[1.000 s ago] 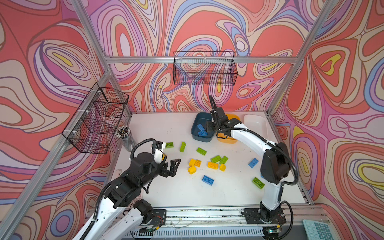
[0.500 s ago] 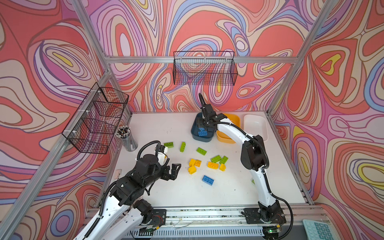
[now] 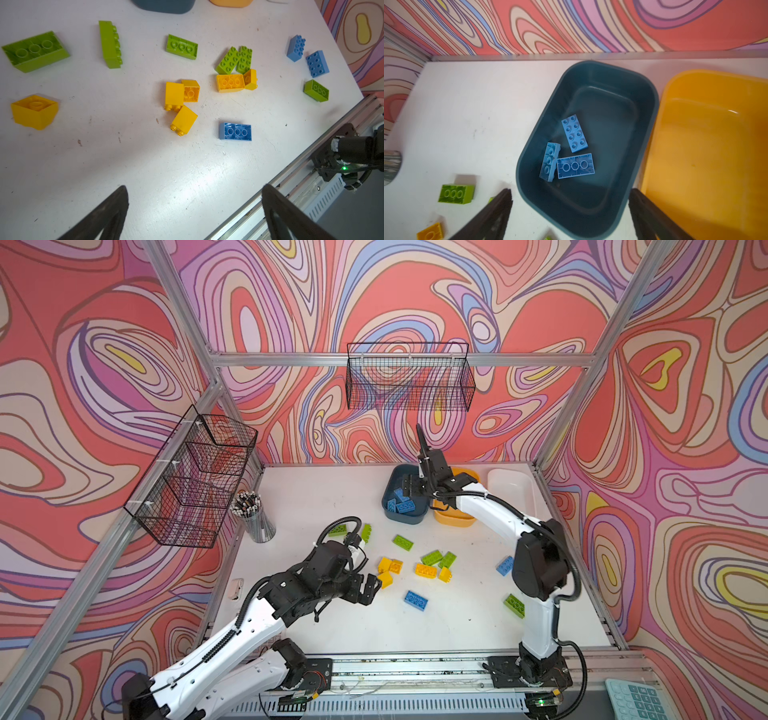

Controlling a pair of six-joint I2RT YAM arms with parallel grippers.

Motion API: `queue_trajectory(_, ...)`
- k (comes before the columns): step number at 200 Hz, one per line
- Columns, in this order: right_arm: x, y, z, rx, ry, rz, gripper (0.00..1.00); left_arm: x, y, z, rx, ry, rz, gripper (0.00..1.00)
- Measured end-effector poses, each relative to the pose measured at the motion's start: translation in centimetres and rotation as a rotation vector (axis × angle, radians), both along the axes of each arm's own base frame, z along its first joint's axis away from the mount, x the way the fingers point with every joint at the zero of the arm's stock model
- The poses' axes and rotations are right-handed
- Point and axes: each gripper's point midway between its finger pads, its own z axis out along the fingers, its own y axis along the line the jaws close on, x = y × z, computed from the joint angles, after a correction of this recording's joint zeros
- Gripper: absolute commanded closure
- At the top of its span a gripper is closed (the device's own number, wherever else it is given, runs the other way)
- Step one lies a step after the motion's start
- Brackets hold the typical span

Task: Sort the legos into containers by color
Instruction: 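Carry the blue brick with the right gripper into the teal bin and release, then lower the left gripper over a blue brick while the right gripper withdraws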

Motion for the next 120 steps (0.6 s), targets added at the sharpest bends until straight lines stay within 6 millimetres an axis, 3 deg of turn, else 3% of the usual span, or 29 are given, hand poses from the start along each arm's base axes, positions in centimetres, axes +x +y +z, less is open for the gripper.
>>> queue_trajectory(24, -3.0, -3.0, 3.0, 0.072, -0.067, -0.022, 0.07, -0.1, -2.0, -1.7, 0.050, 0.024, -0.039, 0.01)
queue_trajectory(35, -4.1, -5.3, 3.6, 0.115, -0.088, -0.058, 0.07, -0.1, -3.2, -2.5, 0.082, 0.028, -0.060, 0.01)
queue_trajectory(48, -5.2, -8.6, 3.2, 0.150, -0.093, -0.117, 0.07, -0.2, -4.7, -3.4, 0.116, 0.030, -0.090, 0.01)
queue_trajectory(67, -7.5, -13.3, 0.7, 0.153, -0.066, -0.217, 0.06, -0.3, -6.7, -5.1, 0.161, 0.041, -0.131, 0.01)
queue_trajectory(95, -11.3, -14.6, -1.6, 0.158, -0.034, -0.239, 0.06, -0.4, -9.1, -7.4, 0.219, 0.065, -0.164, 0.01)
queue_trajectory(120, -13.2, -15.3, -2.3, 0.168, -0.041, -0.257, 0.05, -0.5, -11.3, -8.5, 0.248, 0.066, -0.191, 0.02)
